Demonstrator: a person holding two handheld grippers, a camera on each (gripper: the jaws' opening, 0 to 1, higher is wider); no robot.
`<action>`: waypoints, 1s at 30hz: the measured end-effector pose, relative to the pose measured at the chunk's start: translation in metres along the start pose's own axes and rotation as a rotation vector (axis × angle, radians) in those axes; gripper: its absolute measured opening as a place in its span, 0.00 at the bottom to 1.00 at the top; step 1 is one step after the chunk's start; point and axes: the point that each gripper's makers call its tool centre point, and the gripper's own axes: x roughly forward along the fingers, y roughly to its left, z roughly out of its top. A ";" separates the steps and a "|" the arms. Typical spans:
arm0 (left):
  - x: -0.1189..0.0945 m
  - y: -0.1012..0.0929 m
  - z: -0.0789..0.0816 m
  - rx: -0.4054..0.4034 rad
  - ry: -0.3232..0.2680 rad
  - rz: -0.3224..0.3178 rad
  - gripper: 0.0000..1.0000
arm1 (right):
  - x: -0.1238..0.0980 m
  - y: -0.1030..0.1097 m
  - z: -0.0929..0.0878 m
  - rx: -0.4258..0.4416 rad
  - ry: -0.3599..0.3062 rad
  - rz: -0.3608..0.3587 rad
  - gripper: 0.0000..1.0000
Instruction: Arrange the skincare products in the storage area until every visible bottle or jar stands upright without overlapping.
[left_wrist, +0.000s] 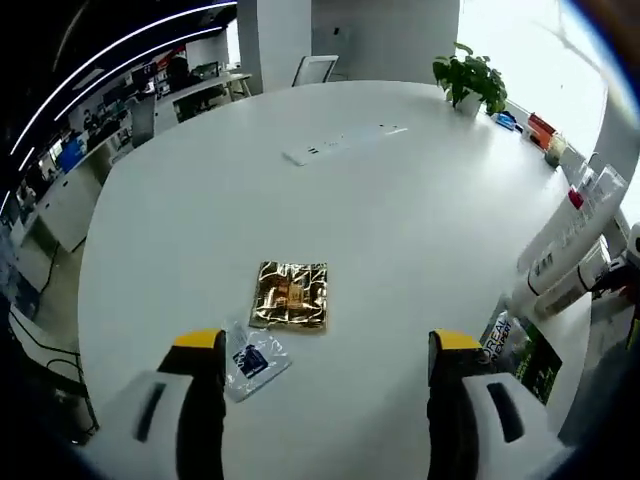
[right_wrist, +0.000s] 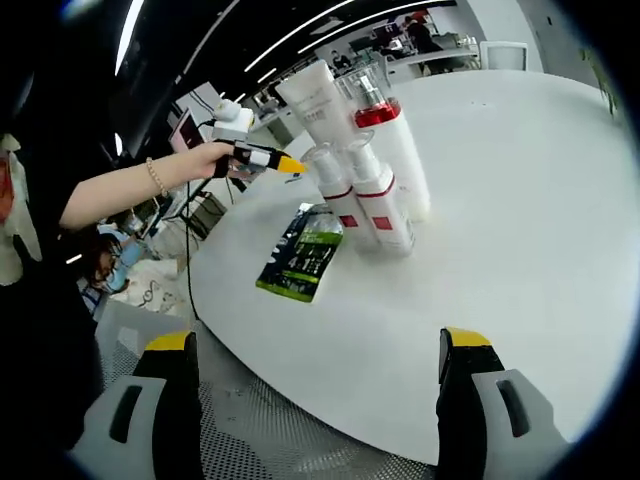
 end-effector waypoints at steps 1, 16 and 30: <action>0.002 0.002 0.002 -0.003 -0.003 0.001 0.76 | 0.000 -0.001 0.000 -0.003 0.001 0.000 1.00; 0.033 0.015 0.012 0.058 0.046 -0.023 0.61 | 0.001 -0.002 -0.003 -0.011 0.014 0.000 1.00; 0.049 0.021 0.007 0.067 0.086 -0.060 0.57 | 0.003 0.001 -0.001 -0.004 0.003 0.003 1.00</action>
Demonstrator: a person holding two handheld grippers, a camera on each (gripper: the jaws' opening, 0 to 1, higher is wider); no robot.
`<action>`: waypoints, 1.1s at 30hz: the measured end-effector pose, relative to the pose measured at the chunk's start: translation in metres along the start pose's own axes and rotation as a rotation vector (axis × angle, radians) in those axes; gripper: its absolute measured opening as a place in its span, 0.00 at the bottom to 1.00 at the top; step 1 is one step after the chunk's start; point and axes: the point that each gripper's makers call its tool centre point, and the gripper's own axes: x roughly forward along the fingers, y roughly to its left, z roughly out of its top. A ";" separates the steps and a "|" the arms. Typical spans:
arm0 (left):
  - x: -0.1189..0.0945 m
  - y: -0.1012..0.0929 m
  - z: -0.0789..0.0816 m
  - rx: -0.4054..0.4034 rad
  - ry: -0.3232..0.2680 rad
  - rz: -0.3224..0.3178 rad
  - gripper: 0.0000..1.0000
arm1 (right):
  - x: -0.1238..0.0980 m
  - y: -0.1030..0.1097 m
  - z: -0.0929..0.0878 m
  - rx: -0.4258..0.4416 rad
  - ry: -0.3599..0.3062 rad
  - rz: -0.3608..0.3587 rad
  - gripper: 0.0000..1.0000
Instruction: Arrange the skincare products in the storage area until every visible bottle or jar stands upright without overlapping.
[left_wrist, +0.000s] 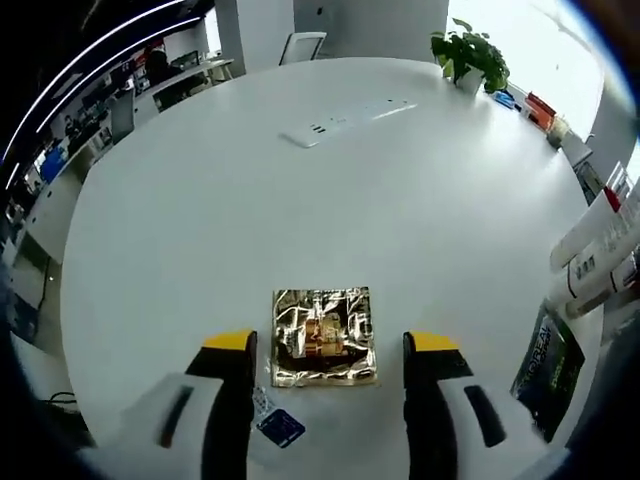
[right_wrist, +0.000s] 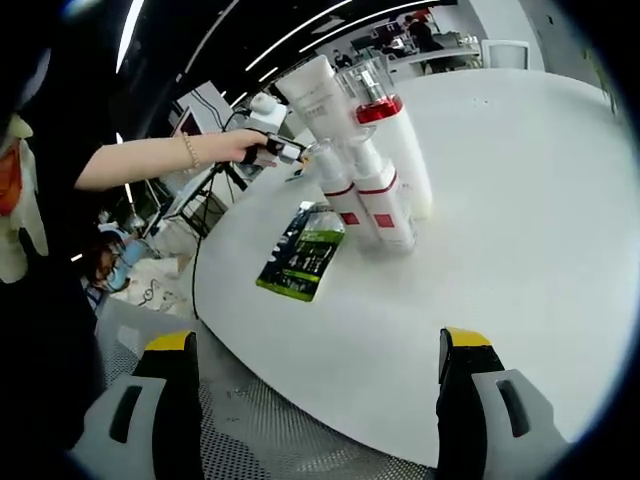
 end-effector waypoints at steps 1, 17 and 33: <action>0.000 0.001 0.001 0.007 -0.004 0.003 0.56 | 0.000 0.000 0.000 -0.003 -0.002 0.000 0.99; -0.002 -0.003 0.002 0.090 -0.006 -0.023 0.40 | -0.001 -0.002 -0.001 -0.015 0.000 0.001 0.96; -0.036 -0.017 0.004 0.170 -0.026 -0.028 0.39 | -0.001 0.003 0.006 -0.036 -0.027 0.018 0.97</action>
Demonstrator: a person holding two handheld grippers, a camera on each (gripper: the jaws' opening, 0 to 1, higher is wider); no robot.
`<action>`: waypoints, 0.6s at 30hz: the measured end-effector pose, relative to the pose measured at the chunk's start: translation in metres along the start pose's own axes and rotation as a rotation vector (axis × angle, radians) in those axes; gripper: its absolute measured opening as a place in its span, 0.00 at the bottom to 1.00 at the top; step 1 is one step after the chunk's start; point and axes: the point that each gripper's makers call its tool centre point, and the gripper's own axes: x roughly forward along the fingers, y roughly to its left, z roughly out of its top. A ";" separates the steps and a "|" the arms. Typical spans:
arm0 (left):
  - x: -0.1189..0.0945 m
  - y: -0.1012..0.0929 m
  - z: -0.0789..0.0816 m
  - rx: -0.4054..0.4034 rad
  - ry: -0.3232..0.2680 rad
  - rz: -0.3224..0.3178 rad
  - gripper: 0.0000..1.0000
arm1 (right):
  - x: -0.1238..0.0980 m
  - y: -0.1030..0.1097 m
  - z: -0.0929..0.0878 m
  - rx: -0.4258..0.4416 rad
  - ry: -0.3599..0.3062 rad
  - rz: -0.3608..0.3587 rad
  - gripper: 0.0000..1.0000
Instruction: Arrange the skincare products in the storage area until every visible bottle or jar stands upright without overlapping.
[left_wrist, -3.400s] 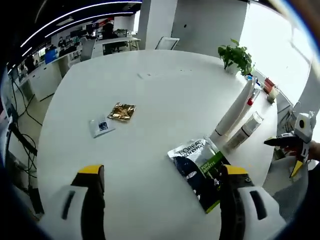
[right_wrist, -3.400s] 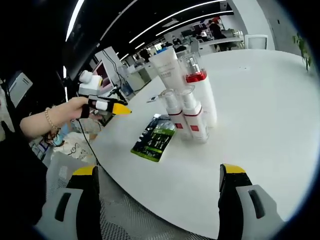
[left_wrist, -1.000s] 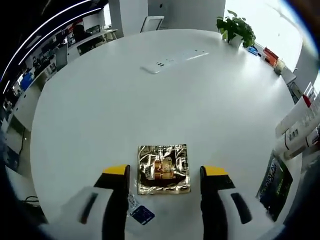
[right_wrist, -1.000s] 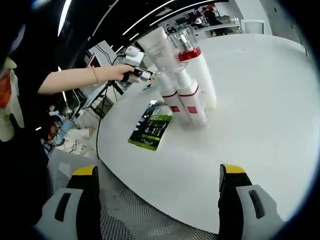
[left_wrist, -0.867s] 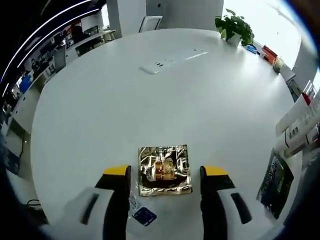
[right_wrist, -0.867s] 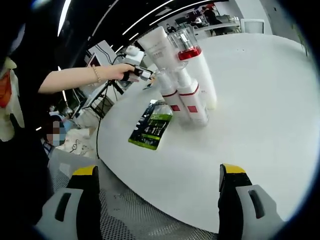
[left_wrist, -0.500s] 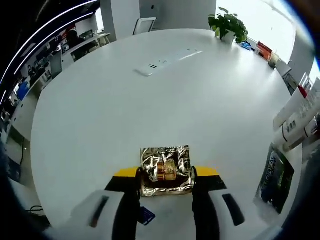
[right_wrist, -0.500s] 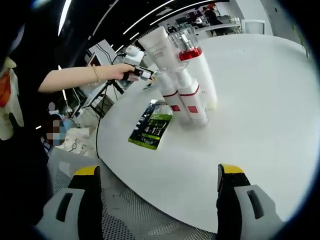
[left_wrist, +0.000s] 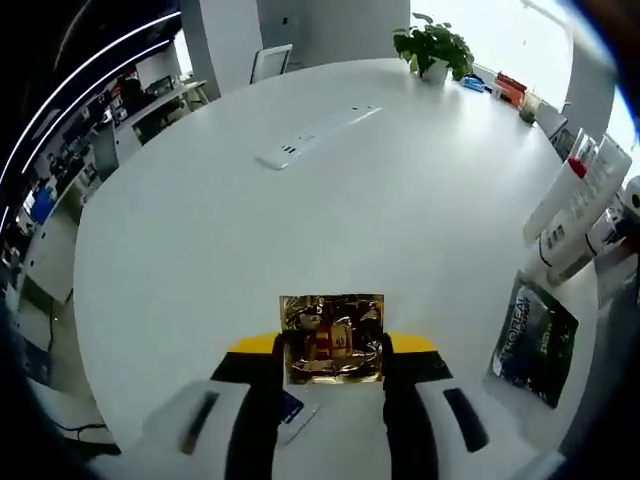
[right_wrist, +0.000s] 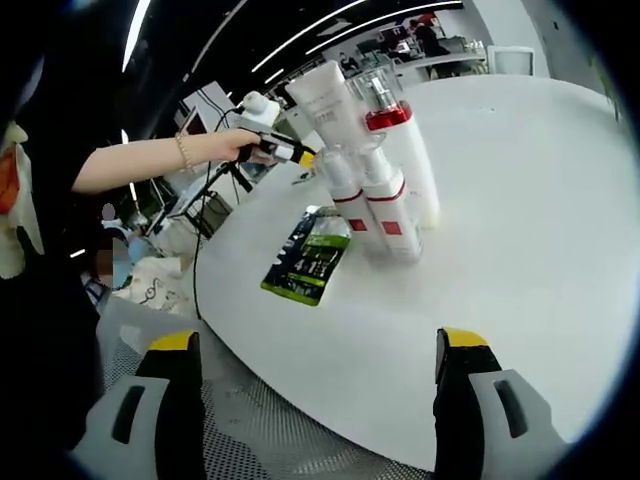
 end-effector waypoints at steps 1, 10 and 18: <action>-0.005 -0.005 0.000 0.006 -0.003 0.001 0.39 | 0.000 0.000 0.000 -0.001 0.001 0.001 0.97; -0.036 -0.034 0.008 0.094 -0.035 0.002 0.39 | -0.001 0.007 0.005 -0.036 -0.019 0.021 0.97; -0.071 -0.058 0.011 0.149 -0.073 -0.001 0.39 | -0.002 0.017 0.015 -0.080 -0.053 0.047 0.94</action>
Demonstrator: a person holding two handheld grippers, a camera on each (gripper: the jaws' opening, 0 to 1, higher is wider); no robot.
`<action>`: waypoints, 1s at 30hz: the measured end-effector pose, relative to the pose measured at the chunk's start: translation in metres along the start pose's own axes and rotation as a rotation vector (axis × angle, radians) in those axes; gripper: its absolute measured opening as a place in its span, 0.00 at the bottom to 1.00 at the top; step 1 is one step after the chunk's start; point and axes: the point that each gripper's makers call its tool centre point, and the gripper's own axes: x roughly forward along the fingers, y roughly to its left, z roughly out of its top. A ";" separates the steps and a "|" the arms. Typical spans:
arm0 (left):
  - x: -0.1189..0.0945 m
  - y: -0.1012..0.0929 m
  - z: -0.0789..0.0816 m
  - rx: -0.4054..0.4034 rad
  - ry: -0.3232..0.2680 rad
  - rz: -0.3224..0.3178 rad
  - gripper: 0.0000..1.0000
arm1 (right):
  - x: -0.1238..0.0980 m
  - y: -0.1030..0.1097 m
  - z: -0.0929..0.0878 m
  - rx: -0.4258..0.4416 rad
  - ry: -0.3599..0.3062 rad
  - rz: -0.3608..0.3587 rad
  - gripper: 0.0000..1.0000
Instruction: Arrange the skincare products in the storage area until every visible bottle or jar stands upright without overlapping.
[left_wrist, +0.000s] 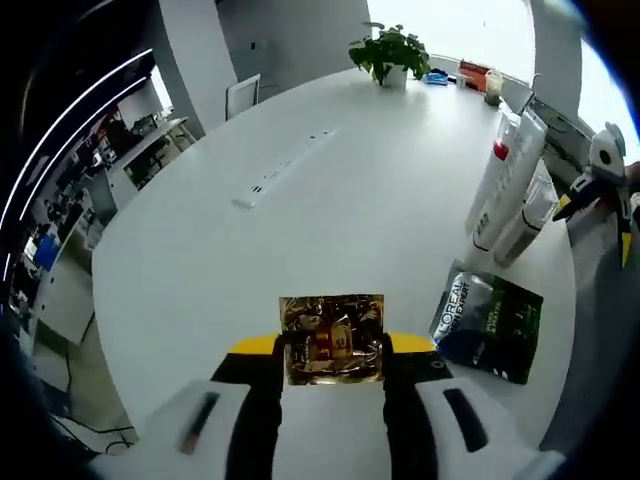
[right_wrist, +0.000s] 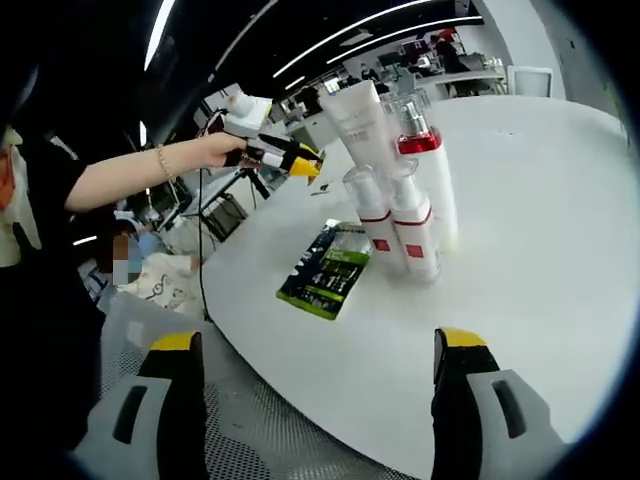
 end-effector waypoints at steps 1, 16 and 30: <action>-0.003 -0.001 0.001 0.012 -0.007 0.004 0.39 | 0.000 0.002 0.003 -0.008 -0.011 0.001 0.93; -0.065 -0.066 0.008 0.126 -0.044 0.008 0.39 | 0.007 0.037 0.051 -0.102 -0.127 0.021 0.72; -0.100 -0.103 0.018 0.144 -0.125 0.007 0.39 | 0.030 0.068 0.104 -0.137 -0.171 0.132 0.66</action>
